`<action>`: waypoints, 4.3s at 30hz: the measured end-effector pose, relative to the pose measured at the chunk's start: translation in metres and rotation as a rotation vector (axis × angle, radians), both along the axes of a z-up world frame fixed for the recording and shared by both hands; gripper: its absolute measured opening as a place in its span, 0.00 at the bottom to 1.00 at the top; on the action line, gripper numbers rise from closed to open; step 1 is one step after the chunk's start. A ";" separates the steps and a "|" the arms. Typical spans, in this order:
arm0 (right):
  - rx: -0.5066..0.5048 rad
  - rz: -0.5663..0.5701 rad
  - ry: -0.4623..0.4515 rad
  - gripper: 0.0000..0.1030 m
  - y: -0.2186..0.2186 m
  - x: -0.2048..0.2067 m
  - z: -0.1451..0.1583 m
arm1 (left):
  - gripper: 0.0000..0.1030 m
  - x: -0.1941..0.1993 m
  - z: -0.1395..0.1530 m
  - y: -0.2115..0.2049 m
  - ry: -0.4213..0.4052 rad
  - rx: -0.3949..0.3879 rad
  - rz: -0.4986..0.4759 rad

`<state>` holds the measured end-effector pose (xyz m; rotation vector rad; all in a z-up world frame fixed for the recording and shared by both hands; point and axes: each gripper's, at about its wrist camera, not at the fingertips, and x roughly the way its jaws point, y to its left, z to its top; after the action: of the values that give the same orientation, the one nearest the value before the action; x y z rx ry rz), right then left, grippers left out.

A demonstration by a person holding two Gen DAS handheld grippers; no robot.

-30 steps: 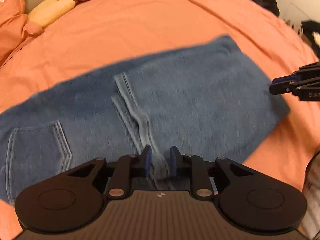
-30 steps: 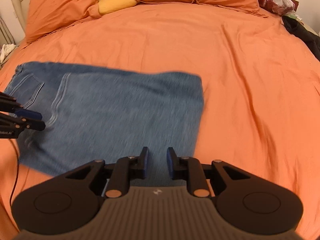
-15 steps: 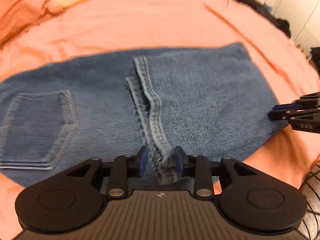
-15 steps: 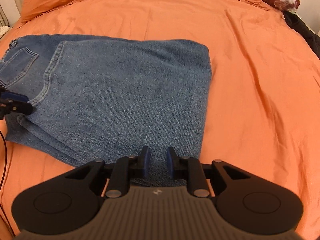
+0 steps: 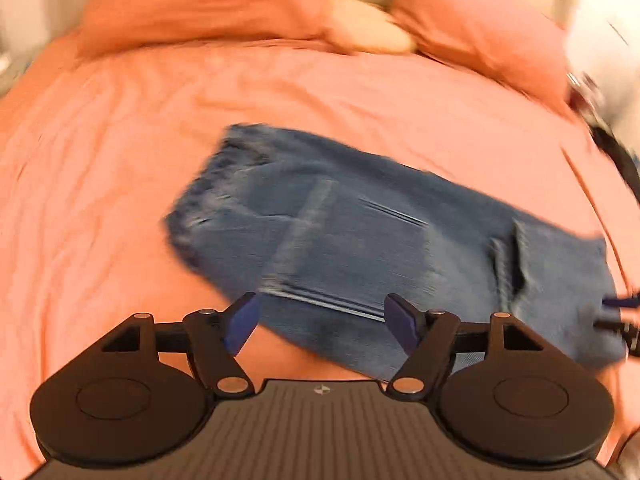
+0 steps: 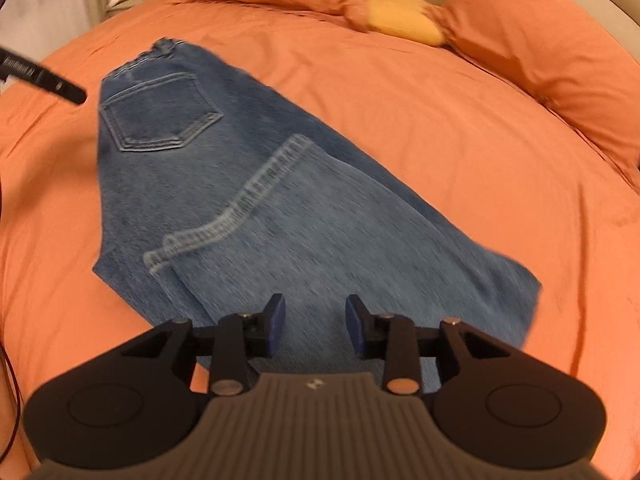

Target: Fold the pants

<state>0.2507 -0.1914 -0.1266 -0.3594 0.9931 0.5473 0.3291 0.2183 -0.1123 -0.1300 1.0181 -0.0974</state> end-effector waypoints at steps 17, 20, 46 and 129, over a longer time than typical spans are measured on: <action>-0.242 0.450 0.052 0.39 0.093 0.069 -0.040 | 0.86 0.035 -0.105 0.102 -0.020 -0.503 0.401; -0.266 0.490 0.085 0.39 0.099 0.076 -0.051 | 0.86 0.040 -0.110 0.101 -0.029 -0.511 0.380; -0.218 0.390 0.132 0.41 0.088 0.095 -0.063 | 0.37 0.016 0.033 -0.004 -0.289 -0.203 0.071; 0.356 -0.421 0.218 0.01 -0.149 -0.044 0.029 | 0.15 -0.075 -0.081 -0.220 -0.005 0.478 -0.687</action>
<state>0.2066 -0.3408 -0.0976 0.2299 1.1181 0.3719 0.2542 -0.0019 -0.1933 0.6608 1.0189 -0.4726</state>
